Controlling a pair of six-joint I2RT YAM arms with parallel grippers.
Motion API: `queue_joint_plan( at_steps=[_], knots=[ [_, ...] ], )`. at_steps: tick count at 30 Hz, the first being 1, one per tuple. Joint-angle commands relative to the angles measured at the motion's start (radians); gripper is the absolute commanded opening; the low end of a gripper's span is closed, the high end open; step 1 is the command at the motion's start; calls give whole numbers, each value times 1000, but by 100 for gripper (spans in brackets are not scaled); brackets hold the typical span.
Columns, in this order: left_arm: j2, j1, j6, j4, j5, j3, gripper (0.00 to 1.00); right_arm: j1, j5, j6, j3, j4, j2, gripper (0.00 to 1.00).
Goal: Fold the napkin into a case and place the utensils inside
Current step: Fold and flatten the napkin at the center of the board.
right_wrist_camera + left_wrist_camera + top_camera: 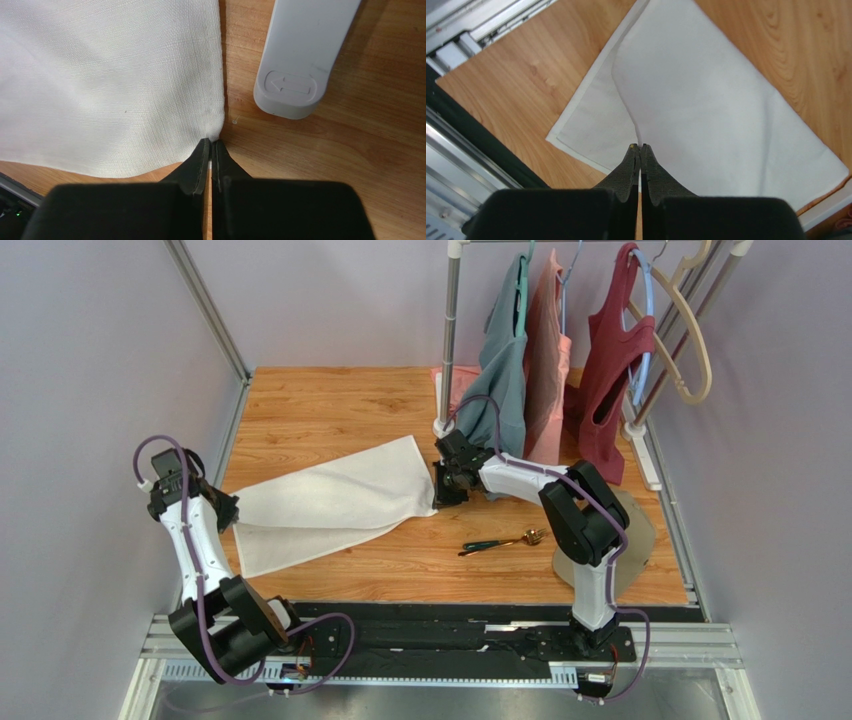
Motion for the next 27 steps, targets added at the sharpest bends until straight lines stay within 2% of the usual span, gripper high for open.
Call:
queue_joint_plan(
  at_steps=[1,3,6,10,13,15,18,22,27],
  knots=[
    [-33,-17,133,84,64,120,0,-5,22,-27,-21,-55,3,0],
    [-37,-49,163,112,110,139,0,-6,17,-27,-19,-55,12,0],
    [-41,-71,147,127,90,137,0,-5,13,-27,-21,-55,12,0],
    [-65,-71,118,58,-46,73,0,-5,9,-30,-23,-53,6,0],
    [-120,-68,12,-20,-239,9,0,-5,3,-31,-23,-52,11,0],
    [-163,-37,-43,-32,-273,-54,0,-5,-3,-33,-23,-50,14,0],
    [-171,32,-88,-32,-226,-105,0,-5,-6,-33,-29,-49,9,0],
    [-101,96,-132,-37,-131,-120,0,-5,-9,-36,-36,-50,1,0],
    [18,113,-154,26,-82,-177,0,-5,-20,-33,-30,-50,4,0]
  ],
)
